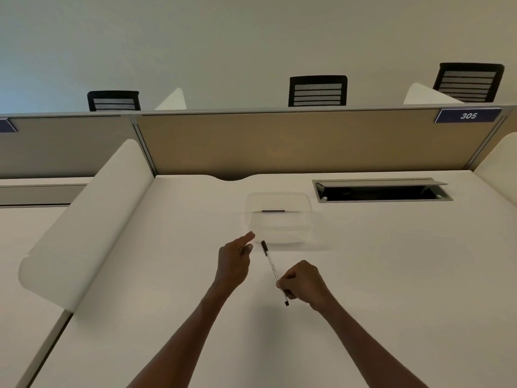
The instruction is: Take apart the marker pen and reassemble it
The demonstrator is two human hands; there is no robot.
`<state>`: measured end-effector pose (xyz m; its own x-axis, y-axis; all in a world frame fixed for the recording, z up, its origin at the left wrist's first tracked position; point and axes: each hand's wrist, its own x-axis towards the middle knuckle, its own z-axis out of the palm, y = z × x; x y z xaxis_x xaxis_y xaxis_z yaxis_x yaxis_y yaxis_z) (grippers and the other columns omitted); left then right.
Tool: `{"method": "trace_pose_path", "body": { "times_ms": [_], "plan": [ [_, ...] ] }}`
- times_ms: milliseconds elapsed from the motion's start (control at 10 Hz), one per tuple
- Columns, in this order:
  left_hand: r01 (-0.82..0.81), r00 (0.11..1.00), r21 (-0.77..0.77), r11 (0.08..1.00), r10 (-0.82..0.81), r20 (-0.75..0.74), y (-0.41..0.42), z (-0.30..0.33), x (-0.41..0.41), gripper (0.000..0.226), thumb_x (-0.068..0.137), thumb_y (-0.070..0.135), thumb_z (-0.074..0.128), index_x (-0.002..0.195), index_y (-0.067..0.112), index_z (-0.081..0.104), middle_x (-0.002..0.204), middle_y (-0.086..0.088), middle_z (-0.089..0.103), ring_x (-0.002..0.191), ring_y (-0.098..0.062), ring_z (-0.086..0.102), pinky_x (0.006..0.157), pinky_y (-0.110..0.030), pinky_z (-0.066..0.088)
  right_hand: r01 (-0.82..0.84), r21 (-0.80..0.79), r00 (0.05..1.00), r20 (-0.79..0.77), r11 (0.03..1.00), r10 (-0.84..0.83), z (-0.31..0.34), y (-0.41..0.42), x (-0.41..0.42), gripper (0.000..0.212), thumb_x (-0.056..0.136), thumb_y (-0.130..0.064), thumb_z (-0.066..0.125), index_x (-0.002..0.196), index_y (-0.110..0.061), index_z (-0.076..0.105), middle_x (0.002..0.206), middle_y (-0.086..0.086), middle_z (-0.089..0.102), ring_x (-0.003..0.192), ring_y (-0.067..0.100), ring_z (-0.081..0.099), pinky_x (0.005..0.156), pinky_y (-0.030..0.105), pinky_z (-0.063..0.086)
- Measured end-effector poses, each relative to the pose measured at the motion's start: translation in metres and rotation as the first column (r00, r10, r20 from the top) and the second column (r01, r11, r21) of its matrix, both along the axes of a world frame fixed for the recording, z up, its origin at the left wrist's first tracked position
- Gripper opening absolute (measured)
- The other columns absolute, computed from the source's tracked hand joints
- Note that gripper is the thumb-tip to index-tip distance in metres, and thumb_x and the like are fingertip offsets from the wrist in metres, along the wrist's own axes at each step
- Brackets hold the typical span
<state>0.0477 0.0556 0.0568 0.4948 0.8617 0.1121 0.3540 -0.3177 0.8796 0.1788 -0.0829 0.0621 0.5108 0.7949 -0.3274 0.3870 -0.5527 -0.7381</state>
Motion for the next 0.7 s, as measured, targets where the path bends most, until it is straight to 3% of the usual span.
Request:
{"method": "trace_pose_path", "body": {
  "times_ms": [100, 300, 500, 700],
  "plan": [
    [0.029, 0.996, 0.056, 0.998, -0.024, -0.087, -0.008, -0.011, -0.004, 0.035, 0.097, 0.005, 0.054, 0.131, 0.013, 0.061, 0.127, -0.007, 0.068, 0.118, -0.019, 0.062, 0.086, 0.003, 0.033, 0.044, -0.102, 0.991, 0.133, 0.994, -0.030, -0.014, 0.003, -0.007, 0.018, 0.074, -0.018, 0.070, 0.065, -0.003, 0.073, 0.061, 0.006, 0.071, 0.061, 0.018, 0.068, 0.065, 0.027, 0.053],
    [0.052, 0.985, 0.042, 0.998, -0.044, -0.164, -0.018, -0.022, -0.018, 0.037, 0.100, 0.014, 0.054, 0.137, 0.013, 0.056, 0.138, -0.004, 0.060, 0.130, -0.016, 0.054, 0.096, -0.009, 0.031, 0.076, -0.164, 0.960, 0.277, 0.984, -0.028, -0.040, 0.013, -0.012, 0.018, 0.076, -0.016, 0.063, 0.080, 0.002, 0.066, 0.081, 0.013, 0.073, 0.083, 0.029, 0.067, 0.060, 0.023, 0.035],
    [0.035, 0.981, 0.002, 0.999, -0.034, -0.190, -0.019, -0.025, -0.025, 0.038, 0.100, 0.016, 0.055, 0.137, 0.012, 0.055, 0.139, -0.003, 0.059, 0.132, -0.016, 0.051, 0.100, -0.012, 0.031, 0.058, -0.192, 0.956, 0.293, 0.980, 0.001, -0.054, 0.016, -0.012, 0.017, 0.079, -0.019, 0.066, 0.089, -0.004, 0.064, 0.092, 0.011, 0.072, 0.091, 0.030, 0.067, 0.064, 0.025, 0.039],
    [0.010, 0.985, -0.006, 1.000, -0.011, -0.174, -0.020, -0.034, -0.026, 0.037, 0.100, 0.017, 0.054, 0.137, 0.012, 0.055, 0.139, -0.003, 0.058, 0.132, -0.016, 0.051, 0.099, -0.011, 0.030, 0.089, -0.212, 0.974, 0.224, 0.973, -0.040, -0.057, 0.015, -0.002, 0.039, 0.085, -0.037, 0.062, 0.062, -0.017, 0.038, 0.057, 0.000, 0.055, 0.058, 0.022, 0.057, 0.053, 0.024, 0.035]
  ]
}}
